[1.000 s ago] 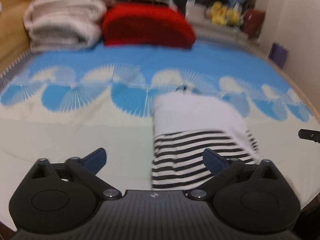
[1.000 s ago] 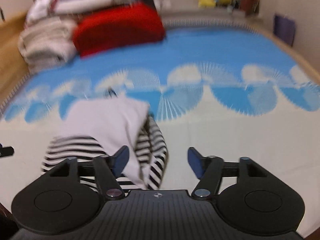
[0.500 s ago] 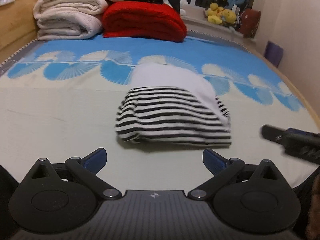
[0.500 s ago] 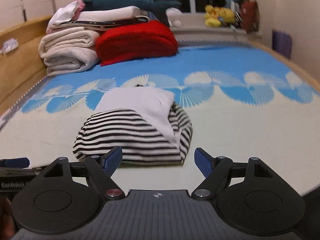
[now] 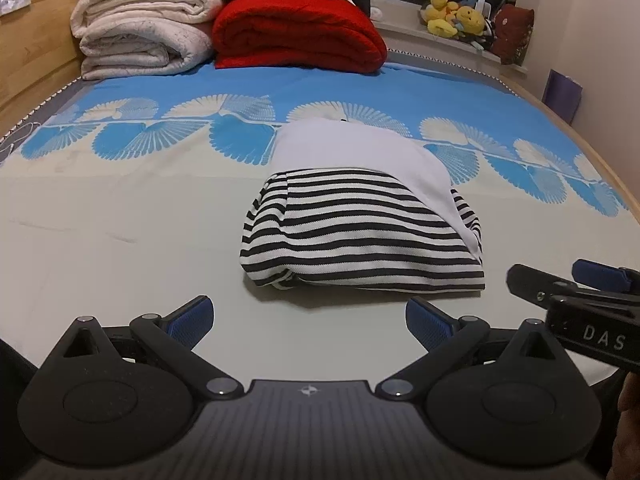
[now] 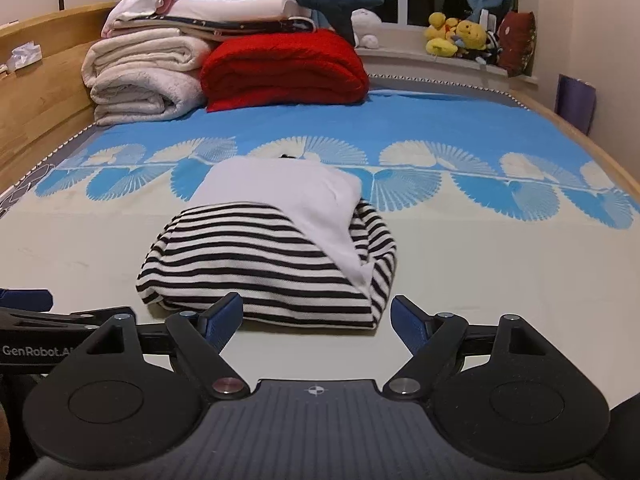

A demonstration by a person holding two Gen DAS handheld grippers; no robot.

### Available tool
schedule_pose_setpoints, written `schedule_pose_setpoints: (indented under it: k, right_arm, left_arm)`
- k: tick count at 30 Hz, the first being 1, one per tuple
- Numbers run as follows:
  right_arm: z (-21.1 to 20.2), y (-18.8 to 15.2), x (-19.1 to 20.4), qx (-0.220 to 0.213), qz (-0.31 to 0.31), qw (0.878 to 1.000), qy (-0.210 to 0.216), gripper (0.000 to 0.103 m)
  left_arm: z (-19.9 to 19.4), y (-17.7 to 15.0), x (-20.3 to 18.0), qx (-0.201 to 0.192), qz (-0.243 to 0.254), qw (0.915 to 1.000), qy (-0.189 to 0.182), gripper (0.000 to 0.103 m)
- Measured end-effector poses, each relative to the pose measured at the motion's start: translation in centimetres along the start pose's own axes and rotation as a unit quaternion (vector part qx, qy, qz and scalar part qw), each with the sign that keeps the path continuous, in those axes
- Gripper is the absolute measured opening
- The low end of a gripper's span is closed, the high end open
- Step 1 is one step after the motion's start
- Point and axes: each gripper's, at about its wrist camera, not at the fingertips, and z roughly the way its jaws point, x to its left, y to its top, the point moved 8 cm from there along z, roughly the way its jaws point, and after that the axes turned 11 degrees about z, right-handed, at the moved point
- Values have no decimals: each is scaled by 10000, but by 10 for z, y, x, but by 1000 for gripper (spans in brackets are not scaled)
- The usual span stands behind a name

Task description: Fold small clothes

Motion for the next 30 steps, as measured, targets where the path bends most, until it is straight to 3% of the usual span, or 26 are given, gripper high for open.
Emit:
schedule_pose_setpoints:
  k: [30]
  right_arm:
    - [10,-4,11,61,-133,9999,-69,83]
  left_arm:
    - [2,-1,0,-4,14,10000,-55,102]
